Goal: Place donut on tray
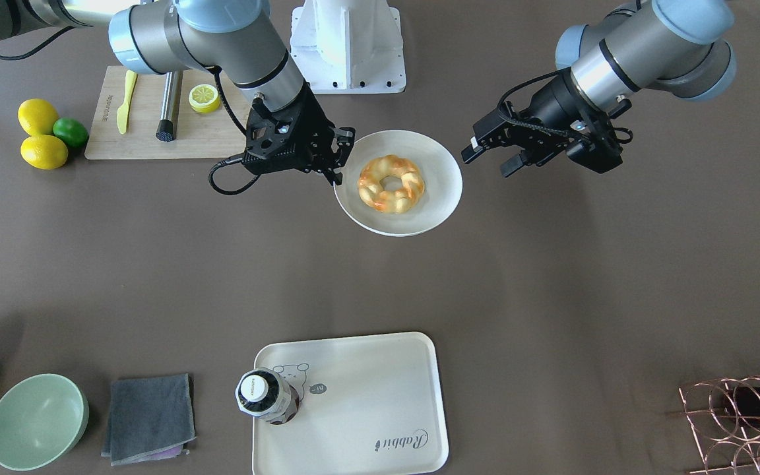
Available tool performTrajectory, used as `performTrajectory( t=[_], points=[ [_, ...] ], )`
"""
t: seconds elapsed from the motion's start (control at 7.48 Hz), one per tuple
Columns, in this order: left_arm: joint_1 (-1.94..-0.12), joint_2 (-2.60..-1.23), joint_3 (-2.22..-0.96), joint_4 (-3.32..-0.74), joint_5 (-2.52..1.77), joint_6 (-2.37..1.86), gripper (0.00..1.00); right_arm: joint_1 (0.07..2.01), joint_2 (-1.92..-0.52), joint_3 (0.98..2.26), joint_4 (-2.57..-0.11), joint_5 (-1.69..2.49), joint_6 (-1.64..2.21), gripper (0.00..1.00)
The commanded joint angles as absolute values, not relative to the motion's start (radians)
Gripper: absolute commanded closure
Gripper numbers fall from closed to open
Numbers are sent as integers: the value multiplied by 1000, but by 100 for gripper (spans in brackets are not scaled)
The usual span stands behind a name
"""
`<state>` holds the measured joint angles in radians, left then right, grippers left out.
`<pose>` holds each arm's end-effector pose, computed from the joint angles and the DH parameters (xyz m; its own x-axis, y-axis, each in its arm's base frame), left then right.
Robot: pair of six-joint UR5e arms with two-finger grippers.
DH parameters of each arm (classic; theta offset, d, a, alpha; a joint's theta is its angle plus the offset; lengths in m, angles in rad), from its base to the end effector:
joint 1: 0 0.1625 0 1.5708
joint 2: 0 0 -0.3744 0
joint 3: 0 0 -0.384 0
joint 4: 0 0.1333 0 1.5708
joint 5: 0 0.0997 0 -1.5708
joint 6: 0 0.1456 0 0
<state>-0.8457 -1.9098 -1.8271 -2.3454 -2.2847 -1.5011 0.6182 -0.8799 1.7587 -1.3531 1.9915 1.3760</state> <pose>0.3497 -0.4519 0.2245 0.1418 -0.0806 -0.9866 0.1306 0.9895 -0.0621 -0.4848 -0.4354 0.1274 0.4102 0.0749 0.9089 -0.1565 0.9876 -0.0108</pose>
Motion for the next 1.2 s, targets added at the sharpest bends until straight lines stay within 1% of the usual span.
performTrajectory(
  t=[0.0,0.53,0.94,1.07],
  points=[
    [-799,-1920,-1838,-2344,-2222,-1508,19,620,-879,1761,-1362,1993,1376,100],
    [-756,-1930,-1838,-2295,-2163,-1500,20,621,-885,1761,-1362,1997,1376,100],
    [-749,-1939,-1836,-2281,-2146,-1499,41,623,-885,1761,-1362,1999,1376,100],
    [-746,-1942,-1833,-2275,-2145,-1497,45,623,-885,1761,-1362,2000,1376,100]
  ],
)
